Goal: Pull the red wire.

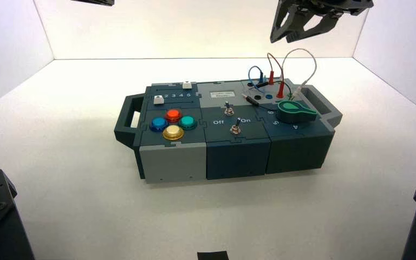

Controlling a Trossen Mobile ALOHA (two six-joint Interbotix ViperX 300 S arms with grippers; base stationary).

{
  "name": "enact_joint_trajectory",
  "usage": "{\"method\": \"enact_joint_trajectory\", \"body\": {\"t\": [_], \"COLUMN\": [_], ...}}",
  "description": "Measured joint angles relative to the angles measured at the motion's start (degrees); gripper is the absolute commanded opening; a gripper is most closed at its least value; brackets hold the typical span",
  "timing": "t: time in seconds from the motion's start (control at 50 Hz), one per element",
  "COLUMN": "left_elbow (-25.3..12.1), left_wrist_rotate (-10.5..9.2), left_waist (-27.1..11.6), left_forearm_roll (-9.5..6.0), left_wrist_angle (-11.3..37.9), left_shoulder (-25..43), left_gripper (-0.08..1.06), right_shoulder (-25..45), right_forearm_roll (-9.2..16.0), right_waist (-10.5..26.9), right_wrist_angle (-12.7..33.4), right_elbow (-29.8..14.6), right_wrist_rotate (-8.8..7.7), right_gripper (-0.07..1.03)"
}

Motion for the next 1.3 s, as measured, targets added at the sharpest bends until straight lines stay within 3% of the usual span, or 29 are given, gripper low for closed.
{"method": "enact_joint_trajectory", "body": {"t": [0.2,0.84,1.14,1.3], "left_elbow": [0.00,0.00,0.00,0.00], "left_wrist_rotate": [0.00,0.00,0.00,0.00], "left_waist": [-0.09,-0.53,-0.62,-0.62], "left_forearm_roll": [0.00,0.00,0.00,0.00], "left_wrist_angle": [3.08,4.57,4.83,4.83], "left_shoulder": [-0.09,-0.09,-0.26,-0.35], "left_gripper": [-0.03,-0.03,-0.03,-0.03], "right_shoulder": [0.00,3.78,3.87,3.96], "right_forearm_roll": [0.00,0.18,0.18,0.18], "right_waist": [0.00,0.09,0.09,0.09], "right_wrist_angle": [0.62,0.62,0.62,0.53], "right_elbow": [0.00,0.00,0.00,0.00], "right_wrist_rotate": [-0.09,0.00,0.00,0.00], "right_gripper": [0.50,0.49,0.36,0.36]}}
